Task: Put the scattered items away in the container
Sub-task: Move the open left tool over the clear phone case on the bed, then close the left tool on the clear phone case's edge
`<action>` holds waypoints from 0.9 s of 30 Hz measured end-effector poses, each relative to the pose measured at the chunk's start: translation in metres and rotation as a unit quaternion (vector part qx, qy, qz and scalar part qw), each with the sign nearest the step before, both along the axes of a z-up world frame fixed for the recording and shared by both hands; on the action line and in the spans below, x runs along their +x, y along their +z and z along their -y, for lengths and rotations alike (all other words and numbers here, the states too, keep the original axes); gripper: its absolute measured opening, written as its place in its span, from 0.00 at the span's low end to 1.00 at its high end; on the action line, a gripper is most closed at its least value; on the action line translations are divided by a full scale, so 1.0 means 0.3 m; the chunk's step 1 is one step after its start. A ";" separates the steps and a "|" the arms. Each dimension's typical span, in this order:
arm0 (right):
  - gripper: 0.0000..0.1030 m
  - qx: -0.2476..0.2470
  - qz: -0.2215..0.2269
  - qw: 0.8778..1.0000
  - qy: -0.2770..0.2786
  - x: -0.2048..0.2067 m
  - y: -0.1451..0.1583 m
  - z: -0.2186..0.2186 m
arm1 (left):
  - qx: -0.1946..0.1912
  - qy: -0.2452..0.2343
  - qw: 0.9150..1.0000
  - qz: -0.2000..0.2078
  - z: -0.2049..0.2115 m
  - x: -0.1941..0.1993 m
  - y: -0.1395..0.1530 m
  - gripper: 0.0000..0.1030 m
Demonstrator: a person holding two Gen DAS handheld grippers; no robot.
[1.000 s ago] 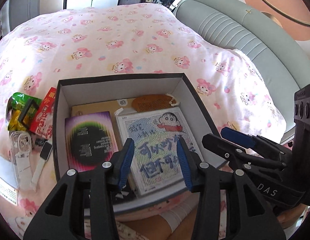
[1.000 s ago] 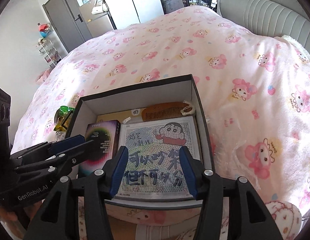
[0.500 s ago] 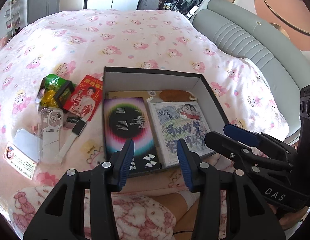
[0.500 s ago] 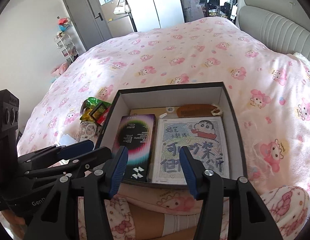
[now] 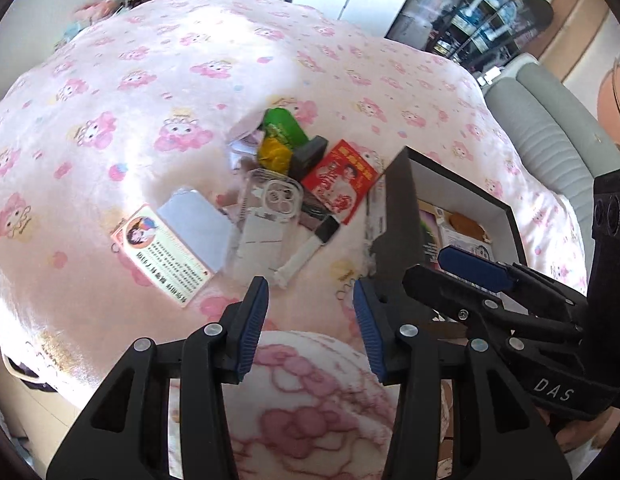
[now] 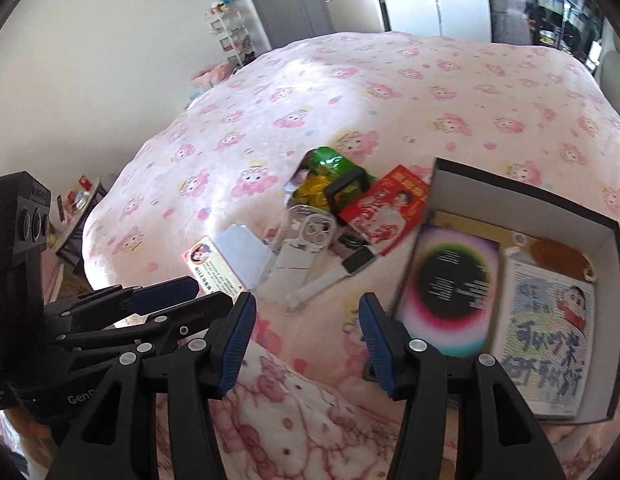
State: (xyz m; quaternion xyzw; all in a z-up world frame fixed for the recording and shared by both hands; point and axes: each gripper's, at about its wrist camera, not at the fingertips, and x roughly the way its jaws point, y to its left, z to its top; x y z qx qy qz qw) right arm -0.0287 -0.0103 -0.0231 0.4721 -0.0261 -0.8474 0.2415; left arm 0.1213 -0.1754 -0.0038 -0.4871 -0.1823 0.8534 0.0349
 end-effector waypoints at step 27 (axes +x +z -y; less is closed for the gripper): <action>0.48 0.078 0.181 0.980 0.020 -0.354 -0.470 0.276 | 0.215 -0.053 0.965 0.141 0.295 -0.263 -0.515 0.42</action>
